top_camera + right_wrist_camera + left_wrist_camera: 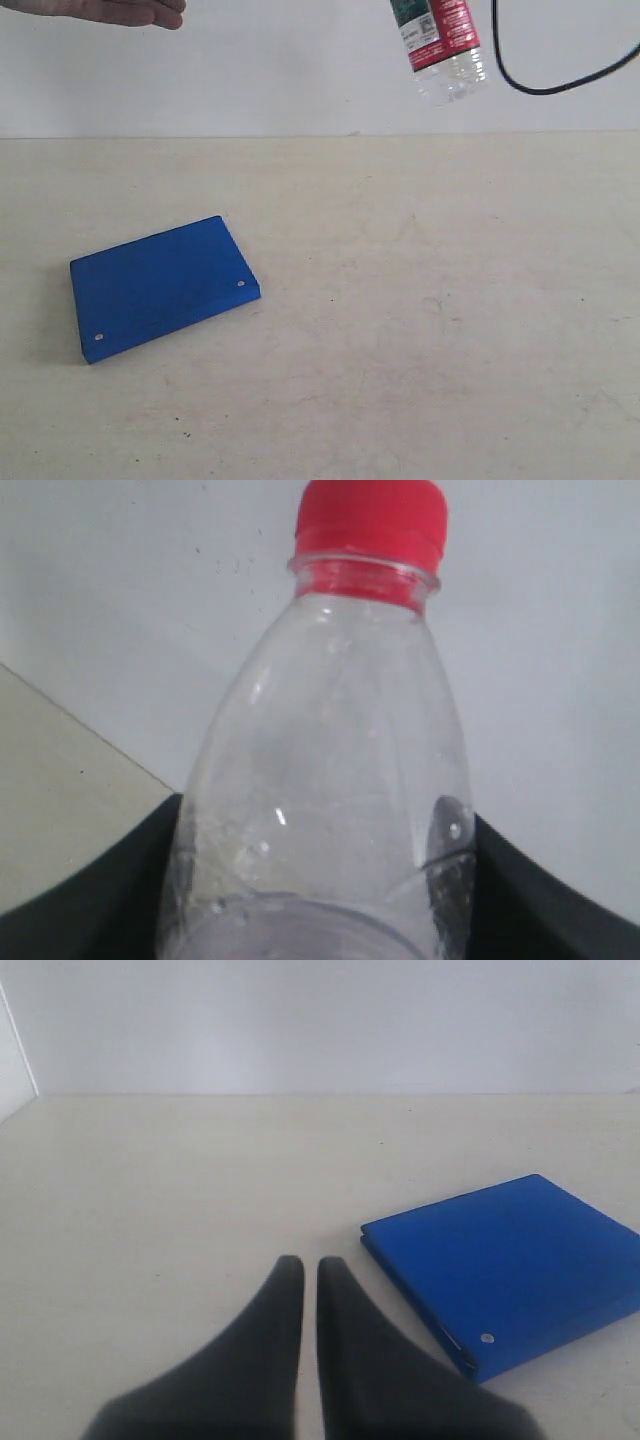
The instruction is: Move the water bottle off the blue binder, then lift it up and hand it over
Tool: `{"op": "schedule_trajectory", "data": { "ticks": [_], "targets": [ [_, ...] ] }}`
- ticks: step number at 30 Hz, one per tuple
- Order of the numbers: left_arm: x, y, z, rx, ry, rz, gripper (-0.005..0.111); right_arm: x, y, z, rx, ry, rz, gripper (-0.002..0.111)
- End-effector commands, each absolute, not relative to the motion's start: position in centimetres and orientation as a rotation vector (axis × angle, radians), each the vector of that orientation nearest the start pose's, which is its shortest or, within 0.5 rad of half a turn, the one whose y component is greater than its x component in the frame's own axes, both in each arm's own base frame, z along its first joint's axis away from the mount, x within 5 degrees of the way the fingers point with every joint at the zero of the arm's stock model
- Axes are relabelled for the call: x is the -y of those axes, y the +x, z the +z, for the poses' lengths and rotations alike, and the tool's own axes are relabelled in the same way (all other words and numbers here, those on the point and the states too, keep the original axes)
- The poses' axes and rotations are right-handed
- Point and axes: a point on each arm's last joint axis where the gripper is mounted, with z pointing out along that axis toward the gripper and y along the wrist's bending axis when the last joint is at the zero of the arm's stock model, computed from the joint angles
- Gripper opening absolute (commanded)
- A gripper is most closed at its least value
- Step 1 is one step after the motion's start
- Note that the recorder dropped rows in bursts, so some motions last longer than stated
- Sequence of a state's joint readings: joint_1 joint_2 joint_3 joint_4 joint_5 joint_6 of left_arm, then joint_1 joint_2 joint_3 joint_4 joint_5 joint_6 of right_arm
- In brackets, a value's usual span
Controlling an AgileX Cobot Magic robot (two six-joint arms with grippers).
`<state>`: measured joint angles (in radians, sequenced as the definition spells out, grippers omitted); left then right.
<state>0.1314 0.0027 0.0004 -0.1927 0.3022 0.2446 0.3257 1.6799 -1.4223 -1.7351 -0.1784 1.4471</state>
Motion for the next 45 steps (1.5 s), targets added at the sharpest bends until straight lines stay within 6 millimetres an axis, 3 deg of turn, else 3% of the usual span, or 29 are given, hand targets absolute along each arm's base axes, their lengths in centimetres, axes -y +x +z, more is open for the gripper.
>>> {"op": "schedule_trajectory", "data": {
  "ticks": [1, 5, 10, 13, 17, 21, 25, 27, 30, 32, 36, 41, 45],
  "targets": [
    [-0.2, 5.5, 18.7, -1.77, -0.022, 0.087, 0.004, -11.9, 33.3, 37.6, -1.606, -0.695, 0.108, 0.0],
    [-0.2, 5.5, 18.7, -1.77, -0.022, 0.087, 0.004, -9.3, 28.2, 38.7, -1.557, -0.64, 0.167, 0.0],
    [-0.2, 5.5, 18.7, -1.77, -0.022, 0.087, 0.004, -7.0, 21.3, 43.7, -1.298, -0.421, 0.258, 0.0],
    [-0.2, 5.5, 18.7, -1.77, -0.022, 0.087, 0.004, -6.2, 17.5, 44.5, -1.218, -0.36, 0.343, 0.0],
    [-0.2, 5.5, 18.7, -1.77, -0.022, 0.087, 0.004, -5.3, 13.5, 42.3, -1.209, -0.338, 0.37, 0.0],
    [-0.2, 5.5, 18.7, -1.77, -0.022, 0.087, 0.004, -4.8, 11.4, 37.1, -1.286, -0.335, 0.382, 0.0],
    [-0.2, 5.5, 18.7, -1.77, -0.022, 0.087, 0.004, -4.7, 11.1, 30.7, -1.442, -0.363, 0.359, 0.0],
    [-0.2, 5.5, 18.7, -1.77, -0.022, 0.087, 0.004, -4.8, 11.1, 28.5, -1.512, -0.349, 0.379, 0.0],
    [-0.2, 5.5, 18.7, -1.77, -0.022, 0.087, 0.004, -4.8, 11.7, 26.3, -1.609, -0.309, 0.413, 0.0],
    [-0.2, 5.5, 18.7, -1.77, -0.022, 0.087, 0.004, -4.6, 12.5, 25.0, -1.709, -0.324, 0.334, 0.0],
    [-0.2, 5.5, 18.7, -1.77, -0.022, 0.087, 0.004, -4.8, 14.2, 22.9, -1.86, -0.313, 0.329, 0.0],
    [-0.2, 5.5, 18.7, -1.77, -0.022, 0.087, 0.004, -7.5, 16.9, 22.2, -1.608, -0.58, 0.425, 0.0],
    [-0.2, 5.5, 18.7, -1.77, -0.022, 0.087, 0.004, -6.7, 20.5, 21.0, -1.588, -0.435, 0.288, 0.0]
  ]
}}
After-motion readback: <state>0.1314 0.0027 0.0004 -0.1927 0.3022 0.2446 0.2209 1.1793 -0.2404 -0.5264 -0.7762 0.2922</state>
